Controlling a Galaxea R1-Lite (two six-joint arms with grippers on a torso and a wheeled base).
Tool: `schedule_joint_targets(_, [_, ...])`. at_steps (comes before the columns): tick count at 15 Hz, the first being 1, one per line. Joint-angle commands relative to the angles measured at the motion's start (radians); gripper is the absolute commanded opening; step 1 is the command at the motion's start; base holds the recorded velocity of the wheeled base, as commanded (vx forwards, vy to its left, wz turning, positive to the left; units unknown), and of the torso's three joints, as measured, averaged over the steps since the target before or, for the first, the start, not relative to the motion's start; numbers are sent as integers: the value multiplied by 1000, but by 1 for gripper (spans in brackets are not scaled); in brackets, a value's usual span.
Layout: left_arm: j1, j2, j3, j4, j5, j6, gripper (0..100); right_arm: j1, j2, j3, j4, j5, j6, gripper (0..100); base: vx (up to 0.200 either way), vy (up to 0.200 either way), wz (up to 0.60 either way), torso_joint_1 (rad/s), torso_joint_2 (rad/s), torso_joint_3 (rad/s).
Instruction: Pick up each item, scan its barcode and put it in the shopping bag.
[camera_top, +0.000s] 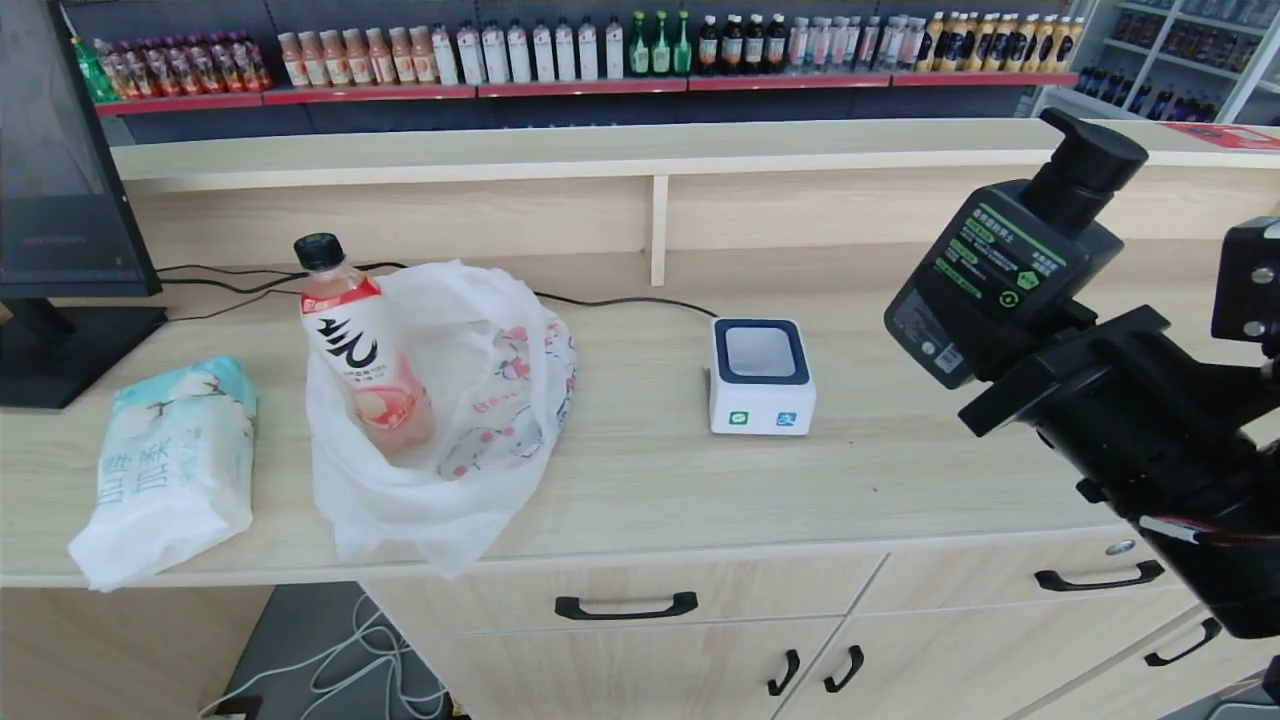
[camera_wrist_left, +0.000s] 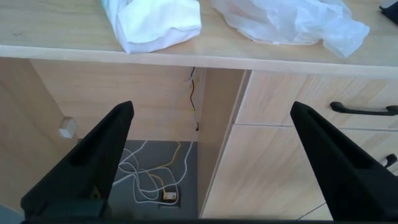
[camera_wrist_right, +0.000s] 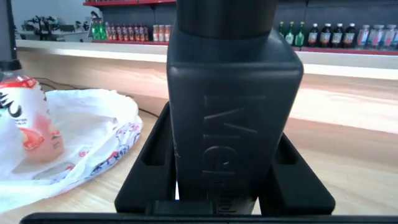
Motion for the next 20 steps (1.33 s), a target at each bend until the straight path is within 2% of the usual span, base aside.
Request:
schedule_joint_targets(1, [0, 0, 0, -1, 0, -1, 100, -21, 36, -33, -3, 1, -8, 0, 0, 0, 0, 0, 0, 0])
schedule_joint_targets(2, [0, 0, 0, -1, 0, -1, 100, -18, 64, -71, -3, 3, -6, 0, 0, 0, 0, 0, 0, 0])
schedule_joint_targets(6, [0, 0, 0, -1, 0, -1, 100, -5, 85, -91, -3, 3, 2, 0, 0, 0, 0, 0, 0, 0])
schedule_joint_targets(11, [0, 0, 0, -1, 0, -1, 100, -5, 110, -129, -3, 1, 0, 0, 0, 0, 600, -1, 1, 1])
schedule_joint_targets(13, [0, 0, 0, -1, 0, 0, 100, -5, 116, -125, -3, 0, -14, 0, 0, 0, 0, 0, 0, 0])
schedule_joint_targets(14, [0, 0, 0, -2, 0, 0, 100, -11, 127, -126, -3, -3, -34, 0, 0, 0, 0, 0, 0, 0])
schedule_joint_targets(16, [0, 0, 0, -2, 0, 2, 100, -106, 168, -138, -3, 23, -169, 0, 0, 0, 0, 0, 0, 0])
schedule_joint_targets(20, [0, 0, 0, -1, 0, 0, 100, -141, 182, -125, -3, 179, -360, 0, 0, 0, 0, 0, 0, 0])
